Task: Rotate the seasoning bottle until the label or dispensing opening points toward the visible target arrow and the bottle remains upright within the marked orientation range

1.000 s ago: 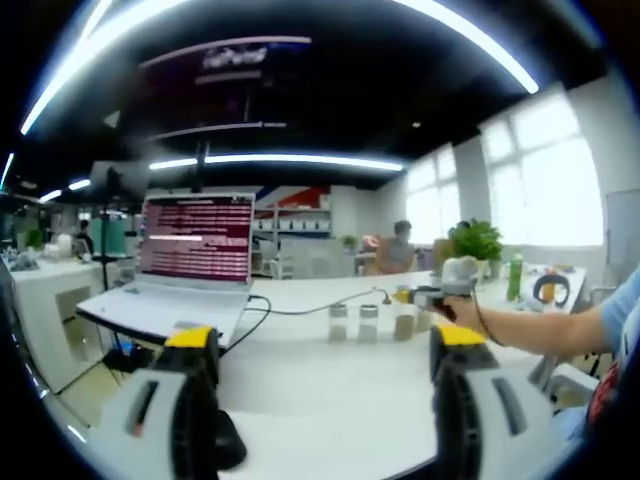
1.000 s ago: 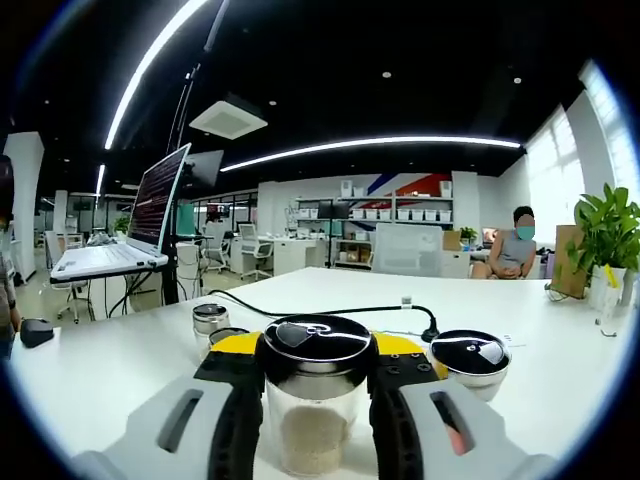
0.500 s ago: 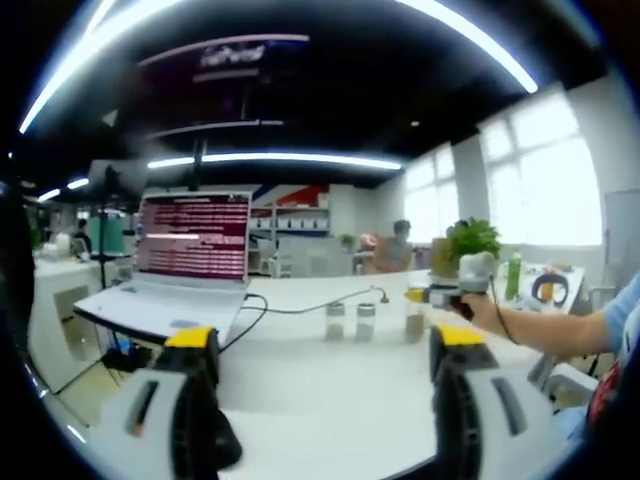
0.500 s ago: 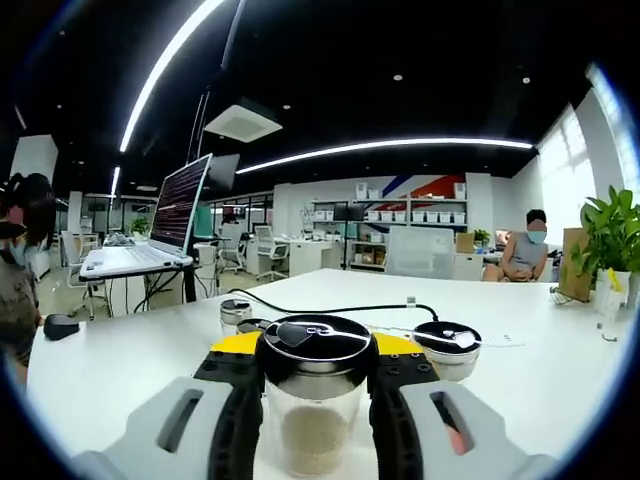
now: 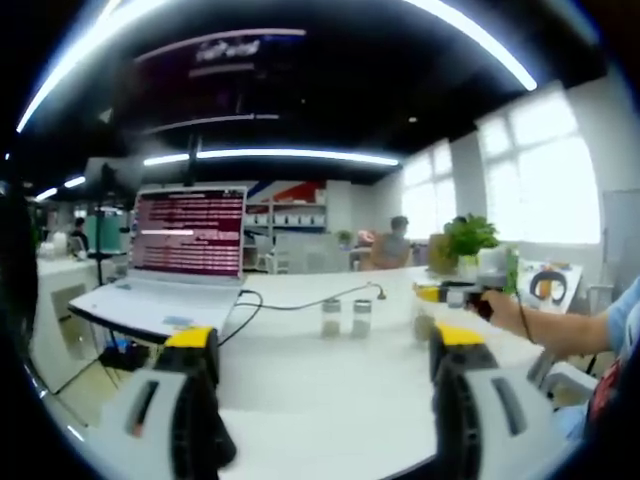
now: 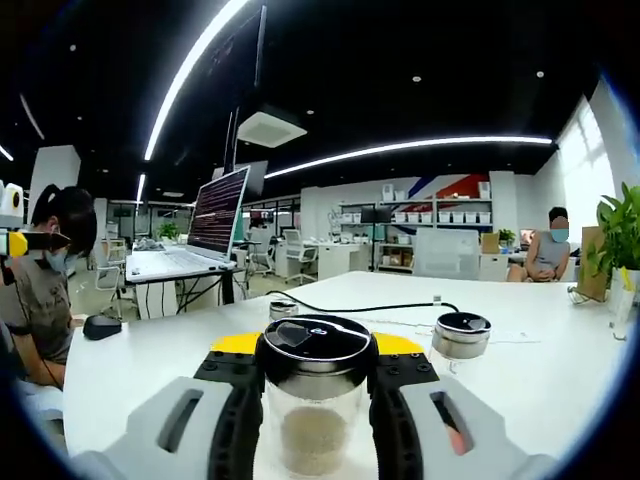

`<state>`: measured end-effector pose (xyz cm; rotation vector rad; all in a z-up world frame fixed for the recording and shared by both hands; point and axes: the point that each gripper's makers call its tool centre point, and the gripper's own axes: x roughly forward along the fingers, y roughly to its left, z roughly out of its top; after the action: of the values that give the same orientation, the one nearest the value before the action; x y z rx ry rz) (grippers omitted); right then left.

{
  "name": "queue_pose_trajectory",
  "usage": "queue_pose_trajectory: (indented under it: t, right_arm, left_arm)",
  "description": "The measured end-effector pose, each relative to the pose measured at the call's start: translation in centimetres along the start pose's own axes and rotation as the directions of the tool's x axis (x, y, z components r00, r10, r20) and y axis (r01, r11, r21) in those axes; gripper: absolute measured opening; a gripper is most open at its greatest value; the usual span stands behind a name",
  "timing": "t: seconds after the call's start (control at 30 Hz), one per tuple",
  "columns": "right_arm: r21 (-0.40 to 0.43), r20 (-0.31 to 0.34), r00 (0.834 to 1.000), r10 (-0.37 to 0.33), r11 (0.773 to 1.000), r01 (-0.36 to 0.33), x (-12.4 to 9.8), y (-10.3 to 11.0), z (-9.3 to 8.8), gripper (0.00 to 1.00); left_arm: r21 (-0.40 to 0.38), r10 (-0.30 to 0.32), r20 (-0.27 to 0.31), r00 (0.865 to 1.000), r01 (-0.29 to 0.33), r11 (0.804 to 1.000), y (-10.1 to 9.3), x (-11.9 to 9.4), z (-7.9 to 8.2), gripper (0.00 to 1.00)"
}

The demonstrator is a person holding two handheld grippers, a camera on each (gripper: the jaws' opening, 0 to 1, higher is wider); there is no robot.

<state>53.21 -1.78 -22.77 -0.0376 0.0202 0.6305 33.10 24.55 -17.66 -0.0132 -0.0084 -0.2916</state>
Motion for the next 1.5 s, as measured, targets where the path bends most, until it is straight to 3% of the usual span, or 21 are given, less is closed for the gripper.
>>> queue_pose_trajectory:
  t: [0.37, 0.9, 1.5]
  right_arm:
    - [-0.002, 0.000, 0.999, 0.043, 0.999, -0.043, -2.2, 1.8, -0.1, 0.39]
    - [0.010, 0.000, 0.995, 0.104, 0.994, -0.104, -4.1, 3.7, -1.5, 0.39]
    - [0.016, -0.013, 0.992, 0.129, 0.992, -0.129, -4.8, 4.4, -2.2, 0.39]
  left_arm:
    - [-0.003, -0.005, 0.001, 1.000, 0.005, 1.000, -0.1, -0.1, 0.2, 0.92]
    - [-0.016, -0.018, -0.003, 1.000, 0.018, 1.000, -0.4, 0.0, 0.2, 0.92]
    - [-0.022, -0.021, -0.003, 1.000, 0.021, 1.000, -0.3, 0.1, 0.1, 0.92]
